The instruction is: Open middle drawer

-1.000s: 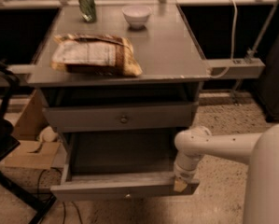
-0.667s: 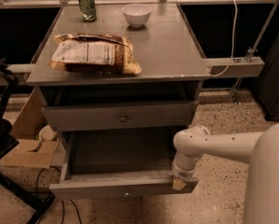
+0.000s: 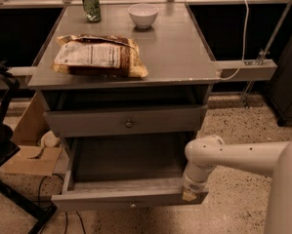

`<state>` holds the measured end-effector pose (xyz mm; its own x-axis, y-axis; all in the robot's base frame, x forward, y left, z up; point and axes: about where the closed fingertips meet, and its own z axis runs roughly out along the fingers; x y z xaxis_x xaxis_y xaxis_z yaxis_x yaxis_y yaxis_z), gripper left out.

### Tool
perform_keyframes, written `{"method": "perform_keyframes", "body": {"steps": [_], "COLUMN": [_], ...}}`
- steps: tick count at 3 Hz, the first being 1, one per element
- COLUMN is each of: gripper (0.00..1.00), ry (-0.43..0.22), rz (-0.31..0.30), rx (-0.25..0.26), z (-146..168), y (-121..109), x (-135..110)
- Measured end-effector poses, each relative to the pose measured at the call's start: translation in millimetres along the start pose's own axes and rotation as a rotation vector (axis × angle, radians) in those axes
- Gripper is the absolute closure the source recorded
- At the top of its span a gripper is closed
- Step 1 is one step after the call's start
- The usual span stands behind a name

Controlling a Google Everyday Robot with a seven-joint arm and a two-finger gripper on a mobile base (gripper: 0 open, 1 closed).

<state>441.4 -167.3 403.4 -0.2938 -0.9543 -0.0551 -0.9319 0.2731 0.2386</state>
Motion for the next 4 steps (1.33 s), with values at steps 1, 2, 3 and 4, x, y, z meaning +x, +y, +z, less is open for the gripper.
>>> {"method": "perform_keyframes", "body": {"steps": [1,2,3,4], "gripper": [1.0,1.0,0.81,0.58], "ry": [-0.008,-0.011,-0.011,-0.011], "rz": [0.007,0.015,0.015,0.015], "rx": [0.001,-0.005,-0.005,-0.005], "z": [-0.8,-0.1,-1.0,-0.9], "y": [-1.7,3.0,-0.6,-0.6], "x": [-2.3,0.0,-1.3,-1.3]}}
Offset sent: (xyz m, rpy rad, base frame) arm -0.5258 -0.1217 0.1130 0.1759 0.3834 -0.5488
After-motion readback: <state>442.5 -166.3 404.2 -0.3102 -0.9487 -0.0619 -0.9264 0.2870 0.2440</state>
